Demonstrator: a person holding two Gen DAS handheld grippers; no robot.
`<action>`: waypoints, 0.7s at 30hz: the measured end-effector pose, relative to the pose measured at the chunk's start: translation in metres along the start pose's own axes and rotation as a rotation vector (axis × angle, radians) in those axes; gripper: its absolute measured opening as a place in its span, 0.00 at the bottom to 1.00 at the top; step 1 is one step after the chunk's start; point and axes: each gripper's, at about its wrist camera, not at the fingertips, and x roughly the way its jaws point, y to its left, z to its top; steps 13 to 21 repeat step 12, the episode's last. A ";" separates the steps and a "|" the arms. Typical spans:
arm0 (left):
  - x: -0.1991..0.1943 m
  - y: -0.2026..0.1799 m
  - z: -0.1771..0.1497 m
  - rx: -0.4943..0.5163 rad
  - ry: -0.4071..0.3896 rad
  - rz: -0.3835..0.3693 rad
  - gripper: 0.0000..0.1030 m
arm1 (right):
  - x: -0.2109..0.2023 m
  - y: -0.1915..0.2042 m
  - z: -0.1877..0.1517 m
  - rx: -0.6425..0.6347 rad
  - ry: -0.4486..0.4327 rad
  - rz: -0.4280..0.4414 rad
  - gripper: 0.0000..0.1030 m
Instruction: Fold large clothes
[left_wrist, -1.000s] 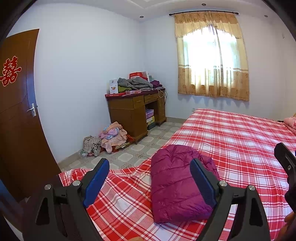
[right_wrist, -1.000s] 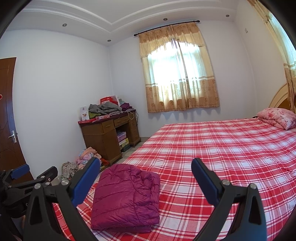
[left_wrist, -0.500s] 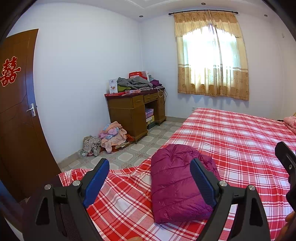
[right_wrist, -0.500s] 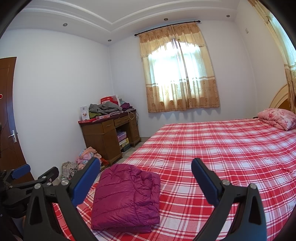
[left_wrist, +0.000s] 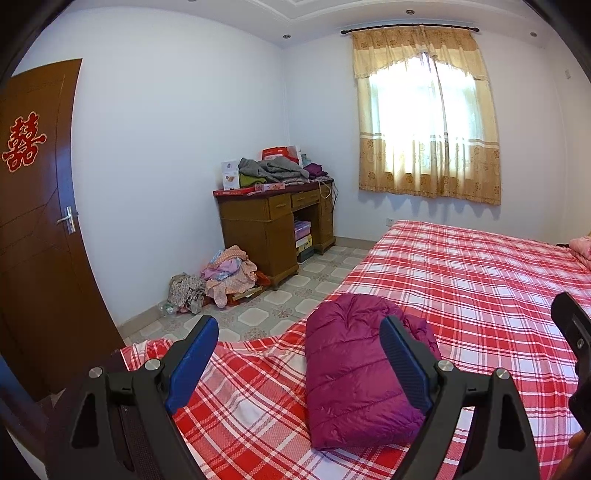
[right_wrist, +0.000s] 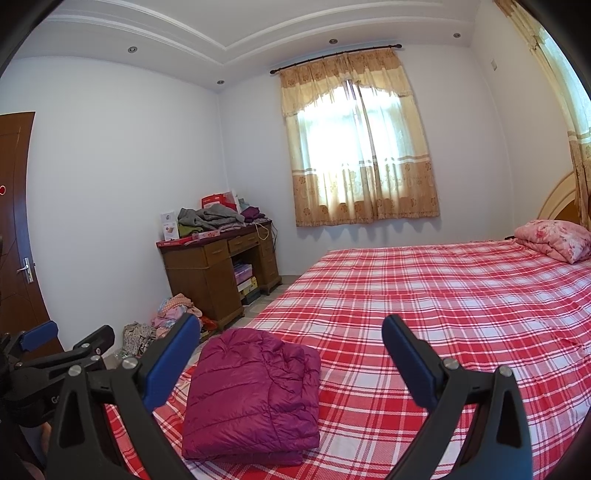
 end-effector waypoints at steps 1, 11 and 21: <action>0.001 0.001 0.000 -0.006 0.005 -0.002 0.87 | 0.000 -0.001 0.000 -0.001 0.001 0.000 0.98; 0.014 0.009 -0.005 -0.015 0.039 -0.013 0.87 | 0.004 -0.006 -0.002 0.006 0.023 0.007 0.98; 0.016 0.010 -0.006 -0.010 0.043 -0.005 0.87 | 0.005 -0.006 -0.003 0.006 0.025 0.007 0.98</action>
